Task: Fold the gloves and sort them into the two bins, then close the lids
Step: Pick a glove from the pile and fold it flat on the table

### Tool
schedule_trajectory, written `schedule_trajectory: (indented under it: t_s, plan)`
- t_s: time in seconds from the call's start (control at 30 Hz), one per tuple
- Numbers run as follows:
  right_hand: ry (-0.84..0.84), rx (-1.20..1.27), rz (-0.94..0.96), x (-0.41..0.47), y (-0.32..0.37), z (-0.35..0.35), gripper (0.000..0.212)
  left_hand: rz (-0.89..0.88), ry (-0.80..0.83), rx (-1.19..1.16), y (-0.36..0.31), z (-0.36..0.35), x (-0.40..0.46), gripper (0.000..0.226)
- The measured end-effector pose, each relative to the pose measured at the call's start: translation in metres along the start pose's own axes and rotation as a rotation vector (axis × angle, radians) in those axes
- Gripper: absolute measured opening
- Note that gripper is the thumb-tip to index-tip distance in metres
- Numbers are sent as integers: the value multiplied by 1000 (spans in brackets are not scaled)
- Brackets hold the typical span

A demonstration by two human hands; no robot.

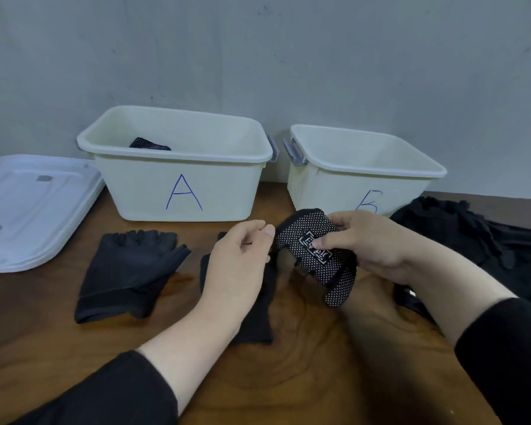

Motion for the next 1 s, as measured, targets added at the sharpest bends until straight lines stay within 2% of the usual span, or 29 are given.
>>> schedule_trajectory:
  t_s: [0.07,0.13,0.33,0.47,0.6,0.77,1.0]
  plan:
    - [-10,108,27,-5,6,-4,35,166,69,-213,2,-8,-4,31]
    - [-19,154,56,-11,12,-10,35,250,126,-370,-3,-13,-7,32]
    - [-42,341,65,-32,30,-25,32,274,314,-629,-26,-19,-10,30]
    - [-22,413,14,-40,34,-31,40,279,324,-664,-32,-14,-5,31]
    - [163,557,-15,-53,39,-40,42,256,349,-682,-38,-10,-1,32]
    - [175,650,31,-55,42,-39,39,166,361,-485,-42,-6,1,30]
    - [203,624,38,-57,50,-34,40,178,384,-356,-46,1,4,30]
Point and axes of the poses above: each hand's wrist, its own x-axis towards the middle knuckle, its own z-axis out of the back of the hand, y = z × x, the point moved 5 cm from there along x, towards the middle knuckle, and after that the axes turned 3 degrees about -z, right-handed, at the moved point
